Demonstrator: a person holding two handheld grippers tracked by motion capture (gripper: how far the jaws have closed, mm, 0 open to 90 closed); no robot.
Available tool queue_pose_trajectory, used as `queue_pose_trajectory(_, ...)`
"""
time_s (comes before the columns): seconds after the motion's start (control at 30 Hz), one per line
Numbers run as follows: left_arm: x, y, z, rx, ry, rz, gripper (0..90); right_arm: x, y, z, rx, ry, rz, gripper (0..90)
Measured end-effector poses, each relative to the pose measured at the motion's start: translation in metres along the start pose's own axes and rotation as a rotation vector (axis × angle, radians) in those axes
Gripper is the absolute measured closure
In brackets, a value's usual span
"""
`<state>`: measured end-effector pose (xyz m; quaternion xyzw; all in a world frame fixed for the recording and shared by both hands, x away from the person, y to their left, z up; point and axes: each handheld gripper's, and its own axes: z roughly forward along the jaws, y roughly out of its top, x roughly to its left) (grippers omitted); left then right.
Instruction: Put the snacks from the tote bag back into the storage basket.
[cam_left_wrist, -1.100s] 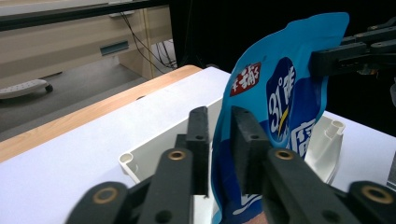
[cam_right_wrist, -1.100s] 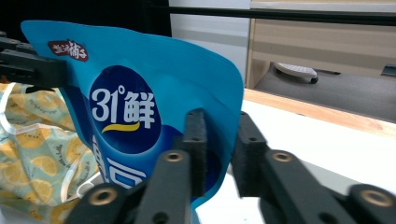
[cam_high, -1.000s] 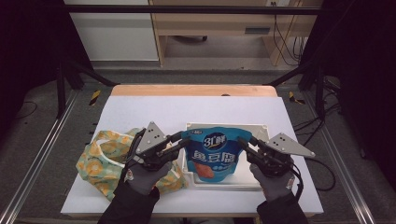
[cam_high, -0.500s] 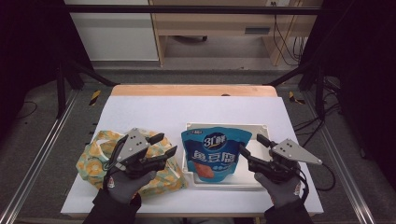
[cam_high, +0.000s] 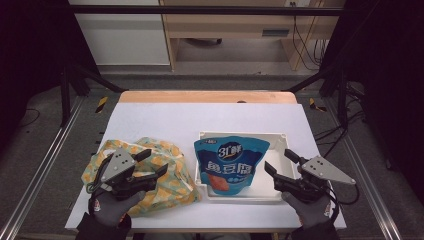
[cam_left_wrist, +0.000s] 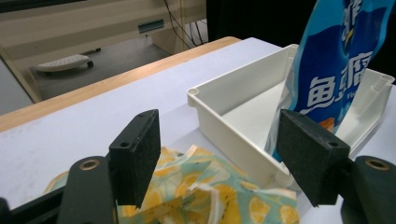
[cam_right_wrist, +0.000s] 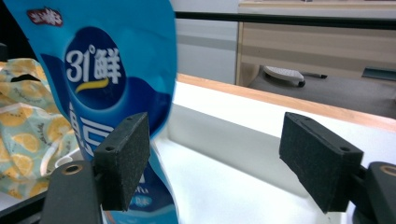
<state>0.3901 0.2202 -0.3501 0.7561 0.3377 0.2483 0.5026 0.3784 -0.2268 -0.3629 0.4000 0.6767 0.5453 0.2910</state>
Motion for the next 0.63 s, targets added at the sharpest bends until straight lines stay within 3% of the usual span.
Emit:
queue_pose_trajectory(0.23, 0.012, -0.014, -0.008, 0.005, 0.024, -0.028, 29.3, -0.008, -0.01, -0.003, 0.028, -0.026, 0.013, 24.6)
queue_pose_trajectory(0.63, 0.023, -0.032, -0.013, 0.015, 0.048, -0.054, 29.1, -0.019, -0.026, 0.002, 0.084, -0.124, 0.022, 30.4)
